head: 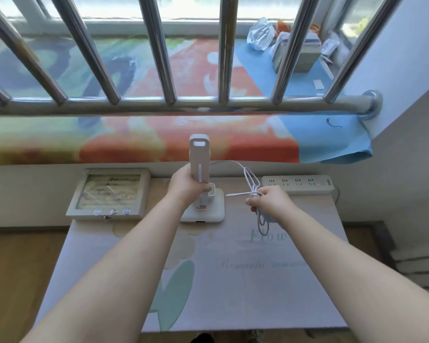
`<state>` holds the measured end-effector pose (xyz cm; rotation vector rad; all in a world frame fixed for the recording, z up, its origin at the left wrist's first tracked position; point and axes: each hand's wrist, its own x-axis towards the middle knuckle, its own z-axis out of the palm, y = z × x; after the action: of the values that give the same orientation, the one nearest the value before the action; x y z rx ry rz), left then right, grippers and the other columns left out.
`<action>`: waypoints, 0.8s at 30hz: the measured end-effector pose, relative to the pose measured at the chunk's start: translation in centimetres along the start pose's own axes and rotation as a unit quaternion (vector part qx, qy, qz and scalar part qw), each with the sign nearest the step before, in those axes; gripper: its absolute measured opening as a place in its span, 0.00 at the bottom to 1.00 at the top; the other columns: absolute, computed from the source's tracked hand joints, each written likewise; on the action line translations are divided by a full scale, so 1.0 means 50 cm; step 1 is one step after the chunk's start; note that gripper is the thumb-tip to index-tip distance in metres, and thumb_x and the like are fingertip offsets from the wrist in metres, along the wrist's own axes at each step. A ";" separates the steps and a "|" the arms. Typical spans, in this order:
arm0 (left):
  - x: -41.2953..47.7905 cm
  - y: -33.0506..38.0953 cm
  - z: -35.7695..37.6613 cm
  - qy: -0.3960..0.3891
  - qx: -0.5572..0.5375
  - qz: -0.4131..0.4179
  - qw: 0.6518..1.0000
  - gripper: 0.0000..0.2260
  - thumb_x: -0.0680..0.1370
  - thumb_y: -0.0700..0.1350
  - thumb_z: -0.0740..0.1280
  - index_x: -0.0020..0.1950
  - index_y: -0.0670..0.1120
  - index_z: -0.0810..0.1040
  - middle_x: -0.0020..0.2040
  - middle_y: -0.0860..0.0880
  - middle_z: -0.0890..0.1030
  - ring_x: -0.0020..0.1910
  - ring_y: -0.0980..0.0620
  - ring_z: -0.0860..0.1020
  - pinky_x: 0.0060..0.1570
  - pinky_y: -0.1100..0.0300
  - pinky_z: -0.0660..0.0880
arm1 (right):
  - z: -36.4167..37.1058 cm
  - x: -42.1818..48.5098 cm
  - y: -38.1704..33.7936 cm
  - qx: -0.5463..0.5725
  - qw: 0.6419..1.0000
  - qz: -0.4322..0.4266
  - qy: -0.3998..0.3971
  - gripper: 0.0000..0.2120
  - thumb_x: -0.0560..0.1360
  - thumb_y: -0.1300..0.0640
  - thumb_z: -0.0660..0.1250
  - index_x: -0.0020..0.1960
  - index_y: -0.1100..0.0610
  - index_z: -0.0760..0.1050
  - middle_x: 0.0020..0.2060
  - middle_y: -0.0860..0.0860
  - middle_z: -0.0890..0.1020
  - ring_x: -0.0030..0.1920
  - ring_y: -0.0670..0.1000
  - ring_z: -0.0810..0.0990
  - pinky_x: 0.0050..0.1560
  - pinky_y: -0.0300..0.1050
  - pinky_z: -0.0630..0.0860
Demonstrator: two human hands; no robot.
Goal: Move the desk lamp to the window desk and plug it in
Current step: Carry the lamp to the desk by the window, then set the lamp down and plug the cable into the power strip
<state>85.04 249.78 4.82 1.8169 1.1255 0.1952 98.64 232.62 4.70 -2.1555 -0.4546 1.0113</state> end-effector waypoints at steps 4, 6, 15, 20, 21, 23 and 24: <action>0.003 -0.010 -0.006 -0.004 -0.005 -0.007 1.000 0.11 0.65 0.43 0.75 0.40 0.53 0.74 0.39 0.56 0.80 0.40 0.57 0.78 0.33 0.62 0.70 | 0.001 0.006 0.008 -0.009 1.000 0.022 0.005 0.07 0.72 0.59 0.71 0.38 0.62 0.79 0.35 0.58 0.82 0.35 0.54 0.75 0.37 0.43 0.68; 0.000 -0.013 -0.006 -0.004 -0.007 -0.006 1.000 0.11 0.65 0.43 0.75 0.41 0.53 0.75 0.40 0.55 0.81 0.40 0.57 0.78 0.34 0.62 0.71 | 0.003 0.007 0.011 -0.012 1.000 0.029 0.003 0.07 0.73 0.59 0.71 0.38 0.62 0.78 0.33 0.56 0.81 0.34 0.53 0.74 0.36 0.43 0.68; -0.024 -0.017 0.000 0.006 -0.023 0.001 1.000 0.14 0.65 0.45 0.75 0.43 0.56 0.74 0.42 0.59 0.81 0.43 0.60 0.78 0.35 0.64 0.70 | 0.004 -0.004 0.017 -0.038 0.999 0.039 -0.003 0.09 0.71 0.59 0.71 0.35 0.60 0.74 0.24 0.51 0.74 0.26 0.51 0.68 0.29 0.40 0.64; -0.048 -0.030 0.008 0.021 -0.019 -0.003 1.000 0.23 0.64 0.45 0.76 0.56 0.52 0.73 0.51 0.53 0.80 0.50 0.53 0.79 0.46 0.56 0.76 | -0.003 -0.017 0.027 -0.032 0.999 0.031 -0.005 0.12 0.71 0.59 0.71 0.32 0.59 0.73 0.22 0.50 0.72 0.25 0.50 0.67 0.29 0.40 0.63; -0.056 -0.032 0.014 0.032 -0.016 -0.011 0.999 0.25 0.65 0.44 0.75 0.60 0.50 0.71 0.54 0.52 0.77 0.51 0.52 0.77 0.46 0.55 0.75 | -0.007 -0.020 0.029 -0.031 0.999 0.028 -0.002 0.12 0.71 0.58 0.71 0.32 0.58 0.73 0.22 0.49 0.72 0.25 0.50 0.67 0.28 0.39 0.63; -0.071 -0.034 0.026 0.082 -0.002 -0.043 0.996 0.21 0.69 0.45 0.71 0.59 0.47 0.68 0.57 0.50 0.72 0.51 0.50 0.74 0.42 0.56 0.72 | -0.014 -0.023 0.035 -0.024 0.999 0.021 0.001 0.12 0.72 0.58 0.70 0.31 0.57 0.73 0.23 0.49 0.74 0.25 0.50 0.68 0.28 0.39 0.63; -0.080 -0.033 0.033 0.113 0.006 -0.062 0.992 0.17 0.71 0.46 0.69 0.56 0.47 0.67 0.56 0.49 0.71 0.49 0.48 0.74 0.39 0.56 0.70 | -0.018 -0.024 0.039 -0.020 1.000 0.018 0.001 0.12 0.72 0.57 0.70 0.31 0.57 0.73 0.26 0.50 0.76 0.26 0.50 0.69 0.29 0.40 0.64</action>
<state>82.70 245.91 3.93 1.7599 1.3959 0.3289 98.59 230.18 4.34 -2.2070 -0.4382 1.0274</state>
